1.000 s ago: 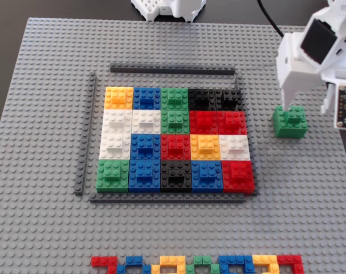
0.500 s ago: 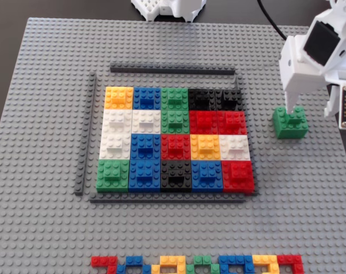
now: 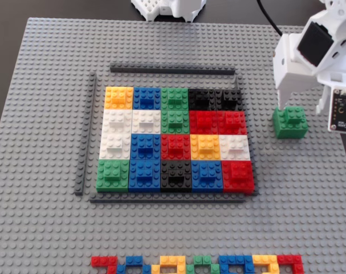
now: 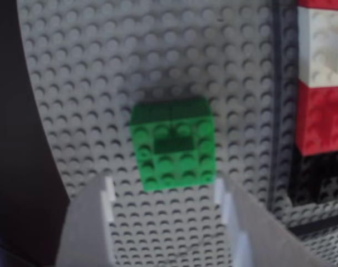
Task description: Grab the cube and place it into the grid
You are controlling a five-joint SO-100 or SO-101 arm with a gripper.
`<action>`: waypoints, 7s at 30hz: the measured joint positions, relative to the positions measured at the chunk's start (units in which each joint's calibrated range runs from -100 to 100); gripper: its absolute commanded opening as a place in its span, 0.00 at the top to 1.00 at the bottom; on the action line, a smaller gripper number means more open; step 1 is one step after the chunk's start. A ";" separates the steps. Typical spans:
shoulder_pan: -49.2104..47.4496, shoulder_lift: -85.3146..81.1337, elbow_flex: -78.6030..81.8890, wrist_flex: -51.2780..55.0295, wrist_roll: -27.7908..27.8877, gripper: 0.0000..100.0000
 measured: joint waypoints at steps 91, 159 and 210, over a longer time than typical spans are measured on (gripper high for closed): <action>8.60 -39.02 29.92 2.98 7.42 0.96; 7.07 -46.99 63.81 -10.94 7.96 0.96; 8.53 -44.36 63.90 -12.70 9.33 0.96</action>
